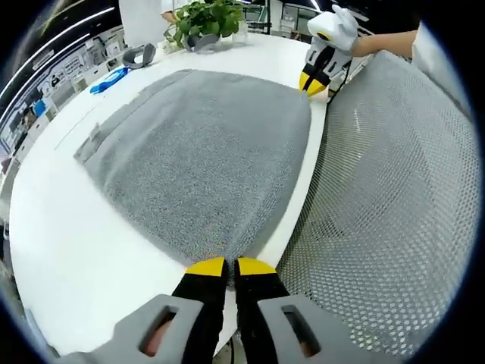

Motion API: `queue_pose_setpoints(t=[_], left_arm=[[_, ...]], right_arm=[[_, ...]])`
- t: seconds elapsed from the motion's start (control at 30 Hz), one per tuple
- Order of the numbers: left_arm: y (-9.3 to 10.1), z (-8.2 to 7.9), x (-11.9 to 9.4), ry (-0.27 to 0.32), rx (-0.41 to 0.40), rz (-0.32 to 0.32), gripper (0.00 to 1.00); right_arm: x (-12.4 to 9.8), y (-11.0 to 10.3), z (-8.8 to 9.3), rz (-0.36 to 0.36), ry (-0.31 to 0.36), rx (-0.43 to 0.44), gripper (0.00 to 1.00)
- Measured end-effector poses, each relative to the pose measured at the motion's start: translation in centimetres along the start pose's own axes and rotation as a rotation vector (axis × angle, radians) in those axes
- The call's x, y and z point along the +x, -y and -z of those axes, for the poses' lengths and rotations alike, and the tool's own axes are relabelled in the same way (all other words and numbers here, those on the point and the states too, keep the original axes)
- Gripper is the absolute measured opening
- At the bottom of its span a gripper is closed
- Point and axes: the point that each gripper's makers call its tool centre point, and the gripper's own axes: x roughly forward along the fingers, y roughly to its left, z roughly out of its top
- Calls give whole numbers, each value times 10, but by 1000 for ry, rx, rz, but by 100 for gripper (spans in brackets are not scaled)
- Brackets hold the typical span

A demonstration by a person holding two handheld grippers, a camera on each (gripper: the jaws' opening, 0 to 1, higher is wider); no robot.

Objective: Fold the towel on the table until its edges align and the towel forms a compact rectangular stack.

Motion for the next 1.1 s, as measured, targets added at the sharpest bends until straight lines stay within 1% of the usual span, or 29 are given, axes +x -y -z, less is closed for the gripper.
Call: queue_pose_setpoints(t=[0.1, 0.17, 0.27, 0.33, 0.47, 0.57, 0.77, 0.87, 0.97, 1.1], left_arm=[[-1, -5, -6, -6, -27, -14, 3], [-2, -10, -13, 1, -57, -28, 3], [-6, -23, -26, 52, -87, -57, 3], [-7, -29, -35, 63, -98, -70, 3], [-8, -35, -46, 73, -89, -98, 3], [-4, -39, -52, 76, -113, -85, 3], [1, -44, -62, 65, -91, -90, 3], [0, -48, -71, 73, -90, -101, 3], [1, -51, -79, 82, -93, -110, 3], [4, -54, -88, 87, -89, -109, 3]], right_arm=[[-10, 1, -6, 4, -2, -18, 0], [-15, 3, -10, 10, 4, -17, 0], [-24, 6, -15, 12, 24, 18, 0], [-29, 6, -17, 13, 31, 33, 0], [-40, 10, -20, 22, 39, 41, 0], [-48, 11, -24, 25, 47, 62, 0], [-65, 12, -29, 41, 57, 67, 0], [-71, 12, -31, 49, 61, 68, 0], [-79, 11, -31, 46, 74, 94, 0], [-86, 9, -31, 53, 84, 101, 0]])
